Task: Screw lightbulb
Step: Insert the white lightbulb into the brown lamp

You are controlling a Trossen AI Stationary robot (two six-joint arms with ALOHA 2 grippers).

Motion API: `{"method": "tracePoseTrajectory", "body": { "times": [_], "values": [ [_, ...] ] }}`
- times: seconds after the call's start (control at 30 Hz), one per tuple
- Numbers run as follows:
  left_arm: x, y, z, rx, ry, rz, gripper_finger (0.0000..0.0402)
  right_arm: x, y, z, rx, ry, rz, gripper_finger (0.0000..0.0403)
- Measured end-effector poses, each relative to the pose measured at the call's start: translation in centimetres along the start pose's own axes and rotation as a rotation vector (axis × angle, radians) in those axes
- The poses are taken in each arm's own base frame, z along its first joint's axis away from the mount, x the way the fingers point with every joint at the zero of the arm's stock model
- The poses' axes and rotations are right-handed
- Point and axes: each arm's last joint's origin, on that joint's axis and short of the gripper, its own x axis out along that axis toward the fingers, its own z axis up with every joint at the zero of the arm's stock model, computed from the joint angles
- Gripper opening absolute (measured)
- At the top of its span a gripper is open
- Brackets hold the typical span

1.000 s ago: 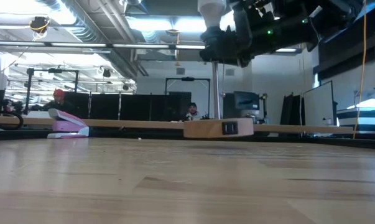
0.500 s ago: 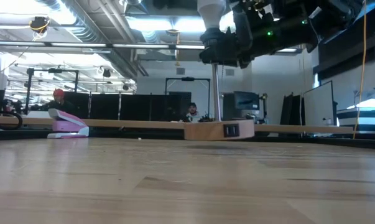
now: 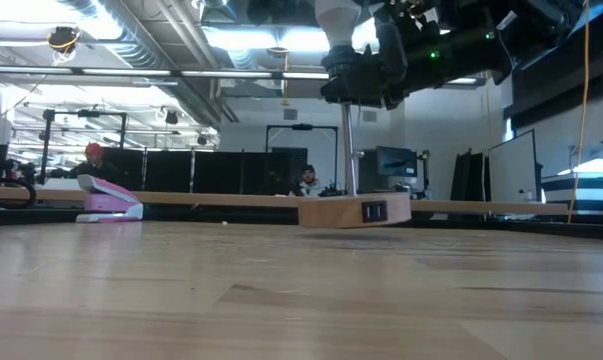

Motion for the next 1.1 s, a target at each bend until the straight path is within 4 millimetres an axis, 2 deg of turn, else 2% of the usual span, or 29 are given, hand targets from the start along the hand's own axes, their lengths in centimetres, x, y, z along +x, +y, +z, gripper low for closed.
{"method": "tracePoseTrajectory", "body": {
  "times": [0.13, 0.2, 0.6, 1.1],
  "values": [
    [0.0, 0.0, 0.0, 0.018, 0.002, 0.001, 0.0252, 0.0, 0.0, 0.0, -0.001, 0.002, 0.000, 0.0149],
    [0.0, 0.0, -0.1, 0.023, 0.006, 0.002, 0.0241, 0.0, 0.0, 0.0, -0.001, 0.002, 0.001, 0.0149],
    [-0.4, -0.2, 0.2, 0.058, 0.018, -0.061, 0.0243, -0.4, 0.0, 0.7, 0.005, -0.017, 0.047, 0.0149],
    [-2.8, -0.4, 1.7, 0.107, 0.032, -0.266, 0.0241, -1.1, 0.9, 2.2, -0.002, -0.083, 0.410, 0.0149]
  ]
}}
